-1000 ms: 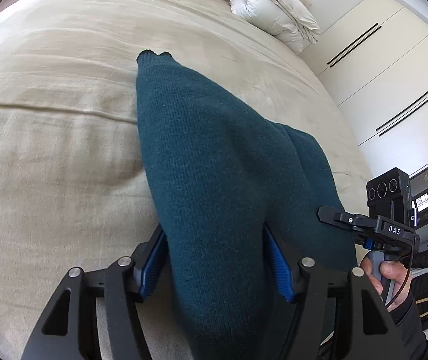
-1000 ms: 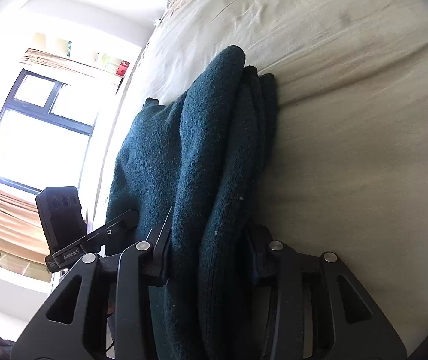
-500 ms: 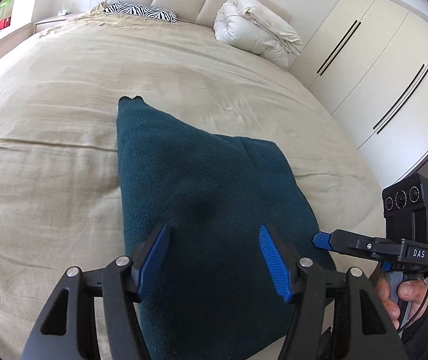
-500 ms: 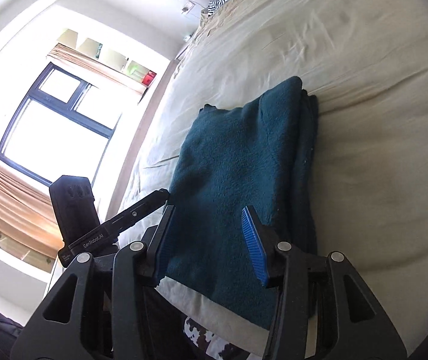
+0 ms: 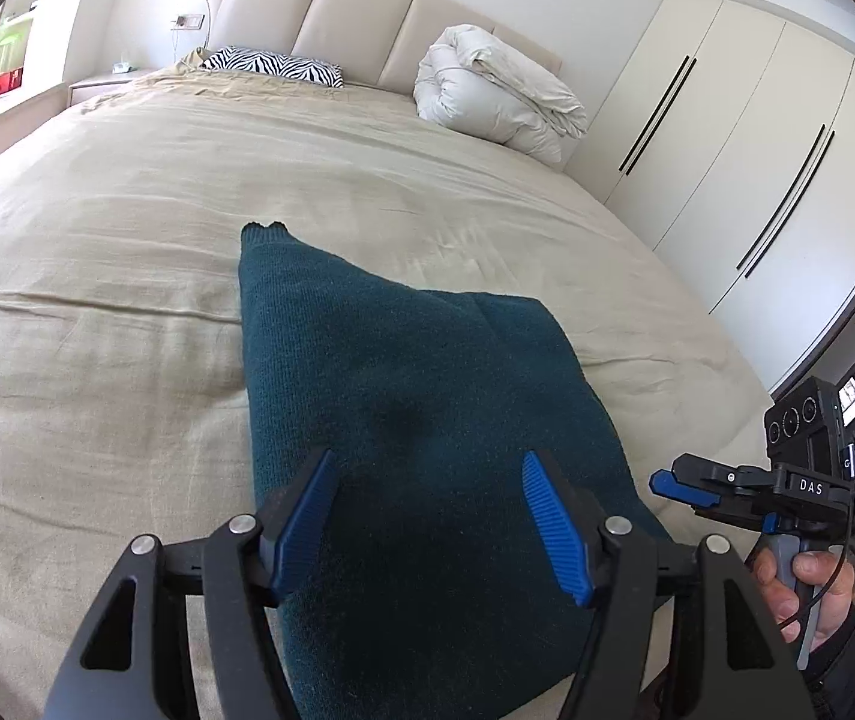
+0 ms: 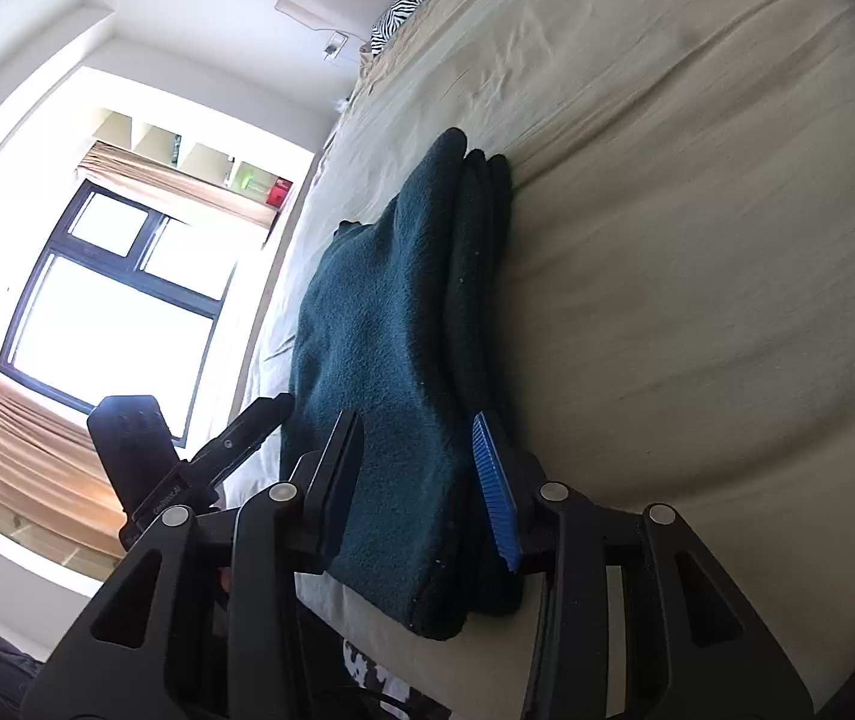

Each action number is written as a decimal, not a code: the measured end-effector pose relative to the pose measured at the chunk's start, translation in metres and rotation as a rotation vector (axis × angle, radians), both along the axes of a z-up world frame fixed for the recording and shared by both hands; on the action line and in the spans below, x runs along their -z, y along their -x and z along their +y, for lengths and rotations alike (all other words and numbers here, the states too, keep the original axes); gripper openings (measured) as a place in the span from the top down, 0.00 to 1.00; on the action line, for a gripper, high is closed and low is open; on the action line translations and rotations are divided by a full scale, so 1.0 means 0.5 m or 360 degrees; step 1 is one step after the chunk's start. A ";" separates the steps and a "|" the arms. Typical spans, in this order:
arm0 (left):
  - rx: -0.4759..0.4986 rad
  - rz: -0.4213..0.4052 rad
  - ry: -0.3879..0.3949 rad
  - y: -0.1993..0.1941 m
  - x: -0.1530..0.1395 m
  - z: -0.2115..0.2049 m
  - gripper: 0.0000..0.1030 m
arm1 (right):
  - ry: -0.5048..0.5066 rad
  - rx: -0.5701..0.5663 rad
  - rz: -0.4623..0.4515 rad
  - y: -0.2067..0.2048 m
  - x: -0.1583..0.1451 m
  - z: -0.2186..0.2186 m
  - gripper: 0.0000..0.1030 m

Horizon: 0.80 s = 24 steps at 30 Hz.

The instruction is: Fold small clothes

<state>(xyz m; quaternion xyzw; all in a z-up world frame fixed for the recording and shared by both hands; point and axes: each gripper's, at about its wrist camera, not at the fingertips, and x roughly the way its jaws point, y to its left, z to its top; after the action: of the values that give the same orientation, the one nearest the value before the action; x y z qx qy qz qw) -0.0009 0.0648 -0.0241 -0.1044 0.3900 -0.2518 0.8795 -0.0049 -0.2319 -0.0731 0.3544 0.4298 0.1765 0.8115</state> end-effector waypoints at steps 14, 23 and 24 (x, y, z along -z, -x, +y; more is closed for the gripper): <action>-0.0657 -0.1098 -0.0635 0.183 -0.299 -0.020 0.00 | 0.0901 0.0585 -0.1098 0.183 -0.413 0.062 0.00; -0.0675 -0.0834 -0.0511 0.177 -0.337 0.013 0.00 | 0.1007 0.0477 -0.1240 0.224 -0.540 0.126 0.00; -0.0636 -0.0780 -0.0500 0.175 -0.327 0.011 0.00 | 0.1001 0.0470 -0.1192 0.220 -0.534 0.128 0.00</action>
<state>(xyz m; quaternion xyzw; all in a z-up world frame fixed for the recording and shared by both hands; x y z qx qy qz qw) -0.0882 0.0700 0.1396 0.0214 0.1732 -0.0293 0.9842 -0.1148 -0.1679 0.1939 0.0623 0.0872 0.0368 0.9936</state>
